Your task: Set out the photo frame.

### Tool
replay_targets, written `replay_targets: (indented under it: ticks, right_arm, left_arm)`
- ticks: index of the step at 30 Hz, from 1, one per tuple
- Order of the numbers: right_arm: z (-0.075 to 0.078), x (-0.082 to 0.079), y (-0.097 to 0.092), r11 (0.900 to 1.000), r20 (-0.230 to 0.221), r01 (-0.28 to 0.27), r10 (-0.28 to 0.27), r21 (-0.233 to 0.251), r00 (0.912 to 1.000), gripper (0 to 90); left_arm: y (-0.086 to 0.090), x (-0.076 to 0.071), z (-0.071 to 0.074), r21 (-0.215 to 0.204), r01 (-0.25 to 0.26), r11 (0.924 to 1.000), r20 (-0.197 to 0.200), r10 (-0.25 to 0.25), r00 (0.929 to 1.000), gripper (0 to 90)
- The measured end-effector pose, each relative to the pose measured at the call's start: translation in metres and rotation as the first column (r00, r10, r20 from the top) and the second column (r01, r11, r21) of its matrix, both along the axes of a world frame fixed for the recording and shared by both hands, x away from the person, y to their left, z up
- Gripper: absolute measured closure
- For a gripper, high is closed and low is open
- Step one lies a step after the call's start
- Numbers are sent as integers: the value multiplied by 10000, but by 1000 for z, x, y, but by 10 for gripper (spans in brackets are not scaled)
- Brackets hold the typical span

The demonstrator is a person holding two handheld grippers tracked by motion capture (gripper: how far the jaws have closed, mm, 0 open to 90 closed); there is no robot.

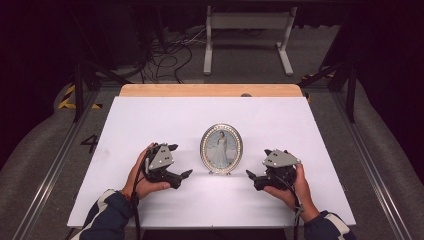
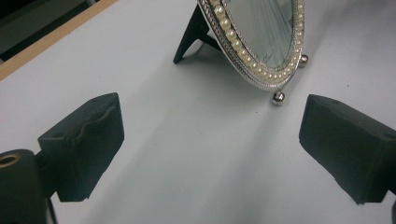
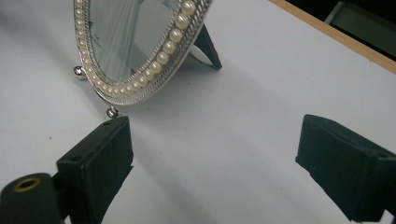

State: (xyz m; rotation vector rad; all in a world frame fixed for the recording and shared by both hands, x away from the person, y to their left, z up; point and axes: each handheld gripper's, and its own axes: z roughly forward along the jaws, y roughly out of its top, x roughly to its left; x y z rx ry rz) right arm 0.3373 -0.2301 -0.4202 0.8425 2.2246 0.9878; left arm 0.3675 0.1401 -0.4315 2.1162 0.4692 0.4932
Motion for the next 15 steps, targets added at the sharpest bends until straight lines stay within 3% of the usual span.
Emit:
replay_targets:
  ticks: [15]
  right_arm:
    - [-6,-10,-31,9987,-166,513,-514,-35,9985,111]
  left_arm:
    - [27,-7,-9,251,-683,9973,-67,685,9976,76]
